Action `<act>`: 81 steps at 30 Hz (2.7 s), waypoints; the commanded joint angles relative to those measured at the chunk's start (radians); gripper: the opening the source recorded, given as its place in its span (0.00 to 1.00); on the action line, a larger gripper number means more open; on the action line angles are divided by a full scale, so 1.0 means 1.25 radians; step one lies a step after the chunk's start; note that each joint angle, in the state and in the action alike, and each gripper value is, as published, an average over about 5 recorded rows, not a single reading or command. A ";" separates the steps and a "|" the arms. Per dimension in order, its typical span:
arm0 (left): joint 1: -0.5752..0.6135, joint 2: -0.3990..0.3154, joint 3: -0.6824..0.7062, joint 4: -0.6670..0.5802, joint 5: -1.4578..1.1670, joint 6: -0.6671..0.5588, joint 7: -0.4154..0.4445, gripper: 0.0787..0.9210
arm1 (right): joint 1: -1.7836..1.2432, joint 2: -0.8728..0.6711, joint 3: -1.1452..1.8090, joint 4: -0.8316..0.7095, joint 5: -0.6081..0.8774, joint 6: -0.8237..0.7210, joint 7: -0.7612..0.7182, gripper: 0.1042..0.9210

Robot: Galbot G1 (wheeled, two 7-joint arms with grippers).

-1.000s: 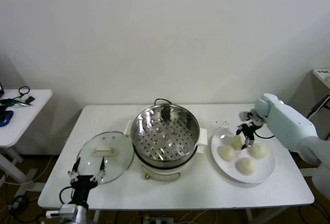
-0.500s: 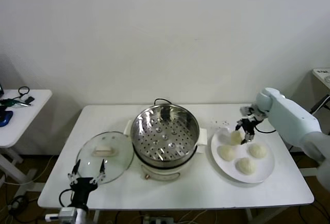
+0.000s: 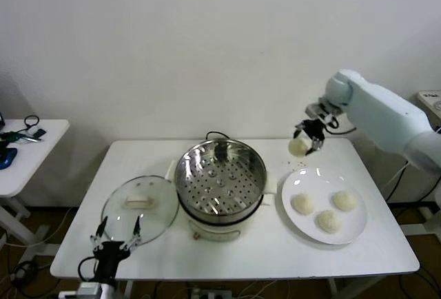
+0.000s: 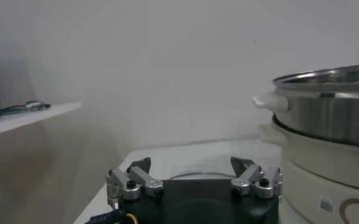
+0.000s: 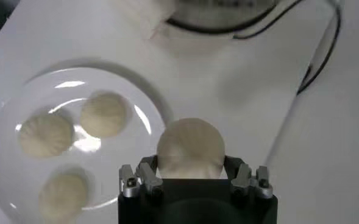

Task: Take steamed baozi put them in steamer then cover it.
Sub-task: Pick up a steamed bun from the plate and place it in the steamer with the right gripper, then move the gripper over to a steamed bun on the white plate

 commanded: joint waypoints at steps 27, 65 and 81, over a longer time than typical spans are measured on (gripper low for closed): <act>0.027 0.012 -0.009 0.003 -0.013 -0.013 0.000 0.88 | -0.059 0.330 -0.011 0.145 -0.427 0.295 0.057 0.74; 0.035 0.009 -0.023 0.014 -0.016 -0.028 -0.001 0.88 | -0.018 0.268 -0.019 0.202 -0.305 0.258 0.006 0.88; 0.029 0.004 -0.007 -0.033 -0.005 -0.005 0.006 0.88 | 0.202 -0.139 -0.297 0.386 0.234 -0.223 0.196 0.88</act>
